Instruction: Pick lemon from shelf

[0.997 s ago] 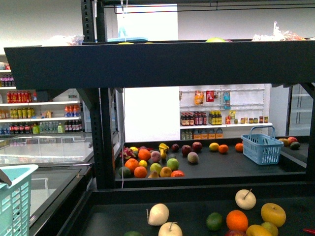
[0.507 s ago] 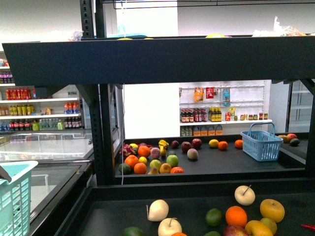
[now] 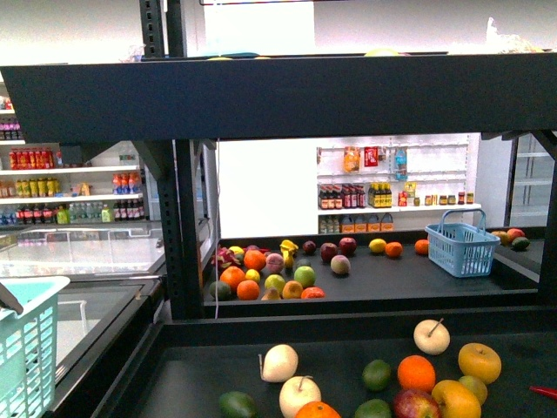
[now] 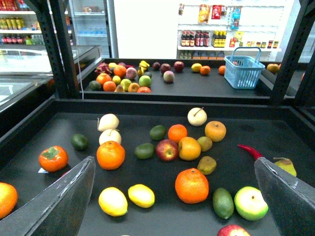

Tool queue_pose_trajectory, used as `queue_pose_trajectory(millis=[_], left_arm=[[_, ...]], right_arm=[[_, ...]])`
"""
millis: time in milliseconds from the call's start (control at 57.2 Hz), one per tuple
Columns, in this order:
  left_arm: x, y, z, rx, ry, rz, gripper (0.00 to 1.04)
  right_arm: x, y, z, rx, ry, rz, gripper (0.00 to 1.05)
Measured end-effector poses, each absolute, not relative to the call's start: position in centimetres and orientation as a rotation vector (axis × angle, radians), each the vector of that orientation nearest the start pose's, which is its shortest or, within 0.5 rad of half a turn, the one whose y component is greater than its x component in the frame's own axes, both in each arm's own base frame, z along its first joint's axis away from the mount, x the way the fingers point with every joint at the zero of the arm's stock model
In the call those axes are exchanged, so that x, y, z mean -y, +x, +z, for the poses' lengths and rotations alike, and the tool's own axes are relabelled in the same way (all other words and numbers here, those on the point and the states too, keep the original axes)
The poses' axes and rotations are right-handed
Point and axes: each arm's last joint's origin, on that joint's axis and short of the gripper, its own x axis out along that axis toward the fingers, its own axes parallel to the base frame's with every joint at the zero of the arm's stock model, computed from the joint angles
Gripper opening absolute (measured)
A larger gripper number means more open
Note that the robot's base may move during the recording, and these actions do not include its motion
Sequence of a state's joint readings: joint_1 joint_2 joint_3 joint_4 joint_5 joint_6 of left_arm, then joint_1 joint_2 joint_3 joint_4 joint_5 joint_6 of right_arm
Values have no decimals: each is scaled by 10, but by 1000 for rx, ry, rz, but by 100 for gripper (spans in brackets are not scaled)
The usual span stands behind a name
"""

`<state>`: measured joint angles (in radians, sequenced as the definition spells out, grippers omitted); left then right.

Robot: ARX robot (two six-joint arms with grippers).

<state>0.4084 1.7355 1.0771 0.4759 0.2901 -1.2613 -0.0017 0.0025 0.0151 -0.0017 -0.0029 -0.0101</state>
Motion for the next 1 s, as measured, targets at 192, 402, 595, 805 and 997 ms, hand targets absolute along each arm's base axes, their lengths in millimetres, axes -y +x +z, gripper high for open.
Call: queue_pose_trajectory(millis=[192, 402, 595, 805, 997], left_arm=[[-131, 355, 249, -132, -1241, 163, 16], [-105, 346, 257, -274, -1083, 32, 16], [-70, 341, 270, -382, -998, -141, 15], [-19, 340, 277, -480, -940, -318, 11], [25, 336, 283, -514, -846, -482, 11]], right_arm=[[0, 97, 168, 11, -10, 1, 97], [0, 97, 168, 11, -10, 1, 97], [0, 97, 168, 11, -10, 1, 97], [0, 97, 168, 11, -10, 1, 97], [0, 97, 168, 11, -10, 1, 97]])
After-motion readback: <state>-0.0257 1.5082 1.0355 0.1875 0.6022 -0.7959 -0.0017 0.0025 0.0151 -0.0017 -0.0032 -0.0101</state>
